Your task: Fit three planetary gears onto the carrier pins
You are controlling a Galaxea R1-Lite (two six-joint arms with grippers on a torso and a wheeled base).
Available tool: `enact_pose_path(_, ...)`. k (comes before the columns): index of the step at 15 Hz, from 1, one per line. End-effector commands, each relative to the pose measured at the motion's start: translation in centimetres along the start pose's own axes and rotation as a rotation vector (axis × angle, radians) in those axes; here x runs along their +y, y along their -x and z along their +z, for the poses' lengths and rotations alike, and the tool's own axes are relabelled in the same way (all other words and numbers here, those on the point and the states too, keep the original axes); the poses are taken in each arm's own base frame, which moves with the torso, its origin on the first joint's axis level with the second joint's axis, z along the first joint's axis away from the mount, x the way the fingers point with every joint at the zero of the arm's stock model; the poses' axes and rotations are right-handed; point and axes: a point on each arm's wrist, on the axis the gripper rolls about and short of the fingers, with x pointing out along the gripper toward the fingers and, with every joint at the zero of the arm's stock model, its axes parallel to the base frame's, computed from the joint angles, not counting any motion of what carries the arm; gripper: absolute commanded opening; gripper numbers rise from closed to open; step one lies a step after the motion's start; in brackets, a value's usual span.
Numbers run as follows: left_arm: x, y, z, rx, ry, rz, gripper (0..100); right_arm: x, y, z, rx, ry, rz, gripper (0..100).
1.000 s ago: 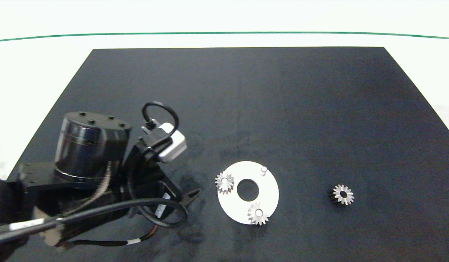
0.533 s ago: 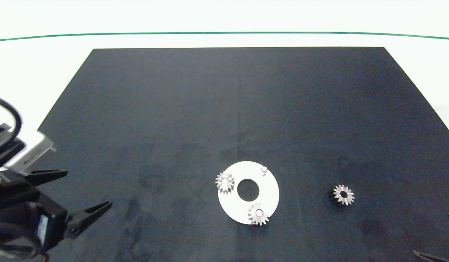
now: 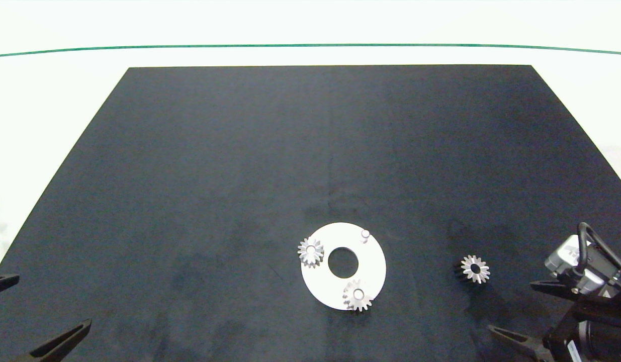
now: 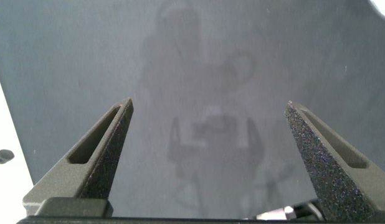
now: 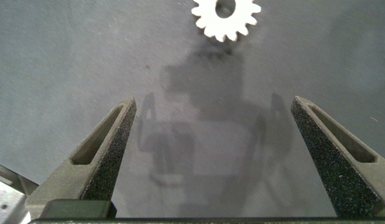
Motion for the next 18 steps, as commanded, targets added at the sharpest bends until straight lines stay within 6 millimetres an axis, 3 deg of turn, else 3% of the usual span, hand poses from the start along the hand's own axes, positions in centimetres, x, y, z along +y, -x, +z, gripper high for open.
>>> enact_pose_path(1, 0.1, 0.8, -0.3, -0.022, 0.004, 0.007, 100, -0.1, -1.1, 1.1, -0.014, 0.004, 0.006, 100)
enact_pose_path(8, 0.1, 0.9, -0.4, -0.027, 0.012, 0.008, 100, -0.4, -3.5, 2.7, -0.035, 0.014, -0.004, 100)
enact_pose_path(18, 0.1, 1.2, -0.6, -0.037, 0.03, 0.008, 100, -0.2, -5.8, 3.3, -0.036, 0.025, 0.007, 97)
